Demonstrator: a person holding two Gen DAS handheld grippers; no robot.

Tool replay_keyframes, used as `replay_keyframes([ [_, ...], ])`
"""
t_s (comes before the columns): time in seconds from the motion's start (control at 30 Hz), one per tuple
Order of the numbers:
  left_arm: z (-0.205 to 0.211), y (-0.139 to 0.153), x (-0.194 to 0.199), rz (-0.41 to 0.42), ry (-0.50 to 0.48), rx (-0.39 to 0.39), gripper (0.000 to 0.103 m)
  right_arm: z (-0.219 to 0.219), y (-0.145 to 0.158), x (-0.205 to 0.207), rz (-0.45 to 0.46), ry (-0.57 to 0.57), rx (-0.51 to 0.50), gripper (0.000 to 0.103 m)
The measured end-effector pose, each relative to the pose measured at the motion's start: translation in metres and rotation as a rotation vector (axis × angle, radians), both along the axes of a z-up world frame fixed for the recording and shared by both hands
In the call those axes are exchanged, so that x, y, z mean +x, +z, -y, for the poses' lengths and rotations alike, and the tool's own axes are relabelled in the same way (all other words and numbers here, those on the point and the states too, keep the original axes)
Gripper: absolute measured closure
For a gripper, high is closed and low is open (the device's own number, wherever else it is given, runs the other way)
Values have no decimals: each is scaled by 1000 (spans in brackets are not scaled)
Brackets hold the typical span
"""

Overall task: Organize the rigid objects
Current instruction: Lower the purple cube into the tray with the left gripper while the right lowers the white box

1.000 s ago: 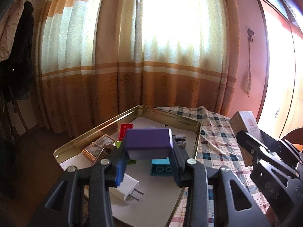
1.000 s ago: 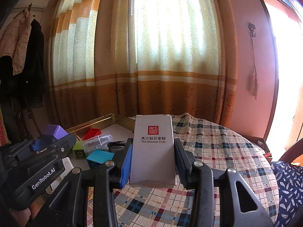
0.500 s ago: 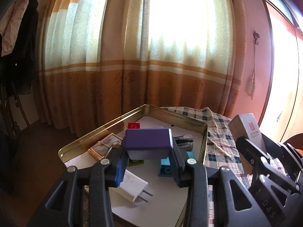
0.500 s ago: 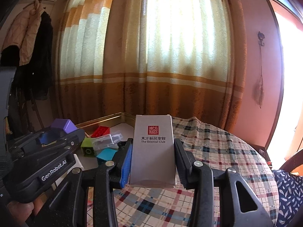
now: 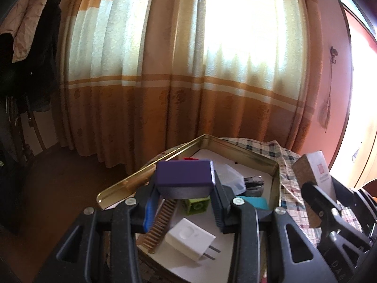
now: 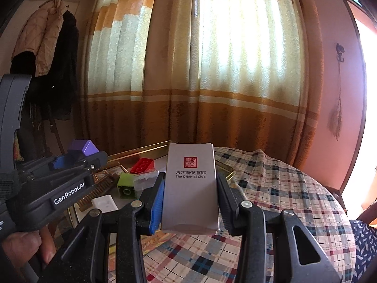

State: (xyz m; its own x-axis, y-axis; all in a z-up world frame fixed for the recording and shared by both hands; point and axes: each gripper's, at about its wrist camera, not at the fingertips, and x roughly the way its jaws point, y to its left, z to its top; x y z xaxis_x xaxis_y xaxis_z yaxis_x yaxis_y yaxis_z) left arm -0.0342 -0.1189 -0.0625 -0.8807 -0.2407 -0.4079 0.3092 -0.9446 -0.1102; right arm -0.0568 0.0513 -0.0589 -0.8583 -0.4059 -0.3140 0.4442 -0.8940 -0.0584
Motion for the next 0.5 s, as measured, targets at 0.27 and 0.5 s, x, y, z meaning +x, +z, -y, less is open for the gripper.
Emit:
replay_keyframes([
  [0.27,11,0,-3,7,17,8,64,5,10,-8,19,31,-18,59],
  [0.5,23,4,-3,3,20,35,64,11,19,-16,24,45,-23,59],
])
